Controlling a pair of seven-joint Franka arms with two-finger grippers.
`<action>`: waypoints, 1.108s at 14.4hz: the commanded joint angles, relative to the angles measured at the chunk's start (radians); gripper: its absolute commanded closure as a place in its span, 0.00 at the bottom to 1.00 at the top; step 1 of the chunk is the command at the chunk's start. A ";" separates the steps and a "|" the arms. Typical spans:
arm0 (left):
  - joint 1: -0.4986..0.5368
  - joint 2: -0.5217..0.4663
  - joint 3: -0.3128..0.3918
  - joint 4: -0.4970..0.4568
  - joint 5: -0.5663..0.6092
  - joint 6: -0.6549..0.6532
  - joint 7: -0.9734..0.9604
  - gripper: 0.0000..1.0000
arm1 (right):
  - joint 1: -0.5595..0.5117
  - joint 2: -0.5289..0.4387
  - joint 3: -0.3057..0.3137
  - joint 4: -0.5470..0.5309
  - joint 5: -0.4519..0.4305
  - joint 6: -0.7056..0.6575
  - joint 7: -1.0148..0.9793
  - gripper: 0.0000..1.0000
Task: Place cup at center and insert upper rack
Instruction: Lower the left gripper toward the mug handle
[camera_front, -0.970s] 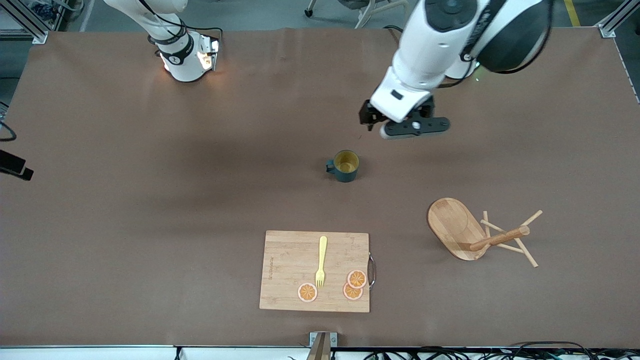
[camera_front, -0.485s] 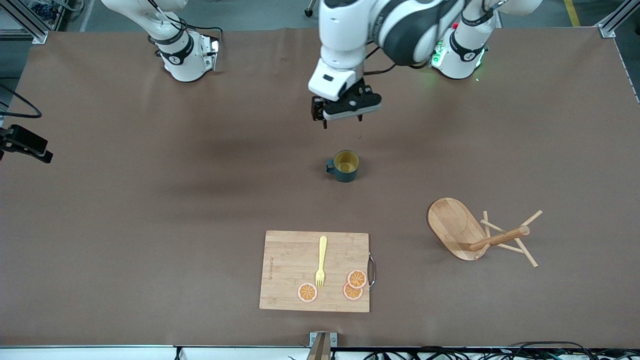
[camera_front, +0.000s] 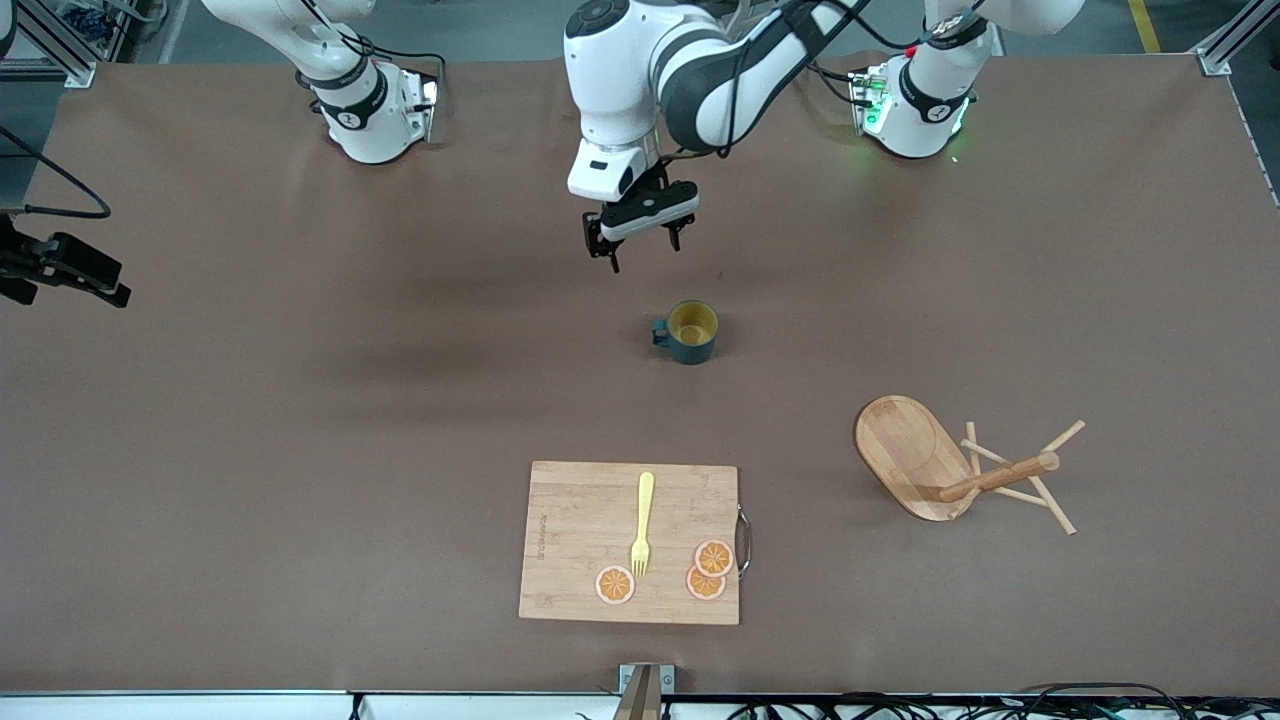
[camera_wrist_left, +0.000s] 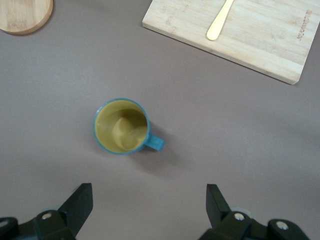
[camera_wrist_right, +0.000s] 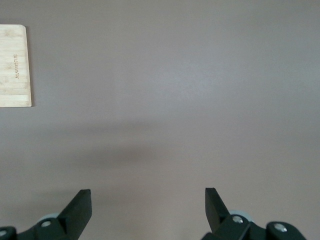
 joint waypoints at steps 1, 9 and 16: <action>-0.024 0.034 0.002 0.008 0.077 0.021 -0.082 0.00 | 0.020 -0.039 -0.013 -0.052 -0.004 0.027 -0.009 0.00; -0.149 0.144 0.002 -0.044 0.445 0.008 -0.348 0.00 | 0.027 -0.094 -0.013 -0.167 -0.005 0.091 -0.012 0.00; -0.191 0.234 0.005 -0.074 0.663 -0.072 -0.419 0.00 | 0.033 -0.091 -0.013 -0.154 -0.007 0.099 -0.019 0.00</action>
